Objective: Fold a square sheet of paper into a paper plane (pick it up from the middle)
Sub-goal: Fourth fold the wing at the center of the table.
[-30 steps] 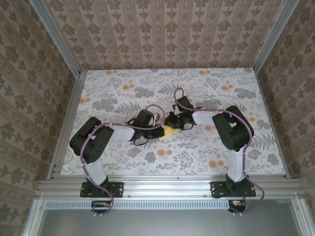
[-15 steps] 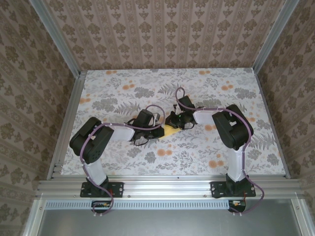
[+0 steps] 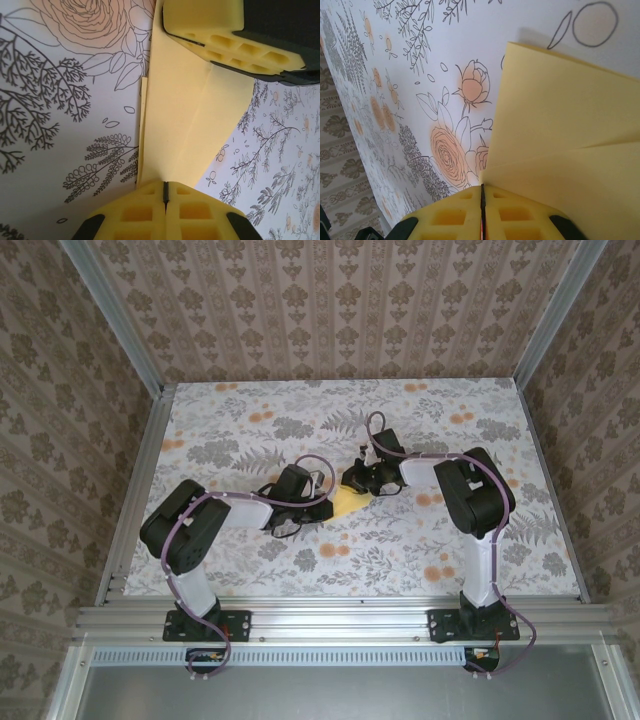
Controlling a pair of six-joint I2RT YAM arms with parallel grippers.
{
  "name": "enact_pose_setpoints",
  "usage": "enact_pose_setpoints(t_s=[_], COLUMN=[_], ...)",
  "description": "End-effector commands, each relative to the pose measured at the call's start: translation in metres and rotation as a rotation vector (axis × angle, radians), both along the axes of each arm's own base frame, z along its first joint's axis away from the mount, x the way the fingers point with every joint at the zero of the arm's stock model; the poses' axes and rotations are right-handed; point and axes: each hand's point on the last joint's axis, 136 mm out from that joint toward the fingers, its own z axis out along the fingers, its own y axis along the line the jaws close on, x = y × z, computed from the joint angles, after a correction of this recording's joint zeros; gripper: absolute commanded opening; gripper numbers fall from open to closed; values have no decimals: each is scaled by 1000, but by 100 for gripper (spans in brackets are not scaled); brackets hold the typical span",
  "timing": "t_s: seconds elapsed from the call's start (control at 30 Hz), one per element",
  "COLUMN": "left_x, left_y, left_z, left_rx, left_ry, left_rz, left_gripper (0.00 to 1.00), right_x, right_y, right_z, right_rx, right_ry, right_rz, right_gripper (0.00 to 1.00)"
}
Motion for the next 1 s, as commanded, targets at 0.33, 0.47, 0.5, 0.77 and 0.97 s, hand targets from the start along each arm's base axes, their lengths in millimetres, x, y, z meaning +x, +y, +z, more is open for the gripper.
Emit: enact_pose_setpoints(t_s=[0.33, 0.47, 0.5, 0.77, 0.97], left_x=[-42, -41, -41, -37, -36], left_y=[33, 33, 33, 31, 30], left_z=[-41, -43, -43, -43, -43], left_rx=[162, 168, 169, 165, 166], left_ry=[174, 178, 178, 170, 162], left_rz=[-5, 3, 5, 9, 9], left_gripper=[0, 0, 0, 0, 0], right_x=[49, 54, 50, -11, -40], right_y=[-62, -47, -42, -18, 9], right_z=[-19, 25, 36, 54, 30], right_rx=[-117, -90, -88, -72, -50], right_ry=[-52, -133, -148, -141, -75], right_rz=[-149, -109, -94, -90, -44], right_gripper=[11, 11, 11, 10, 6])
